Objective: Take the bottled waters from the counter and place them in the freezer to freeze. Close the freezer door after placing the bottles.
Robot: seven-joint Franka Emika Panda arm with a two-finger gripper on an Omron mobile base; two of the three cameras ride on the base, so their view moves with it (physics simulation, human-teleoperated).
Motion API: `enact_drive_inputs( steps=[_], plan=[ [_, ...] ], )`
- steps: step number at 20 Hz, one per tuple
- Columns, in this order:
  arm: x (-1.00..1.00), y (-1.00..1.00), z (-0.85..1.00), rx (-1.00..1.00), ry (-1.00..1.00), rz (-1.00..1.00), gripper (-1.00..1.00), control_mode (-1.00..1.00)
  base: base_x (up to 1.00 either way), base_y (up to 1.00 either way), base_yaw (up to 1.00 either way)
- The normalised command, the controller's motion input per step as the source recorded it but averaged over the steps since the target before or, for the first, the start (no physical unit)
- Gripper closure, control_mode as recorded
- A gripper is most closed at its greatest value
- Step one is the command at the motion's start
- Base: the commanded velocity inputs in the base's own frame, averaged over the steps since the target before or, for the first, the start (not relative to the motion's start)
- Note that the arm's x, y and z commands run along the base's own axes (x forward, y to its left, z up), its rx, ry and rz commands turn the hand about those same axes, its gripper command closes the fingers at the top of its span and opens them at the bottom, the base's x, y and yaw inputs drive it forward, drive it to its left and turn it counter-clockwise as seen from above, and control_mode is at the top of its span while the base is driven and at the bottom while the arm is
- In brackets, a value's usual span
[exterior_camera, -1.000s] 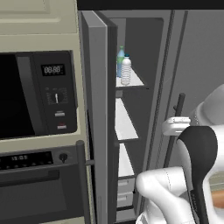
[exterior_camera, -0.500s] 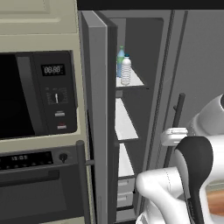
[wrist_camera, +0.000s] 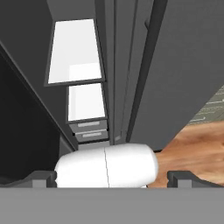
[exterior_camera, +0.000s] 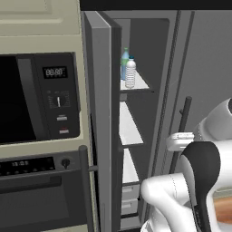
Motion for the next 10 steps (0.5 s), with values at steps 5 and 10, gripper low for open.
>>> enact_drive_inputs(
  steps=[5,10],
  plan=[
    [0.0,0.0,0.0,0.0,0.0,0.0,-1.0,1.0,-0.36,0.0,0.0],
    [0.0,0.0,0.0,0.0,0.0,0.0,-1.0,1.0,-0.66,0.0,0.0]
  ],
)
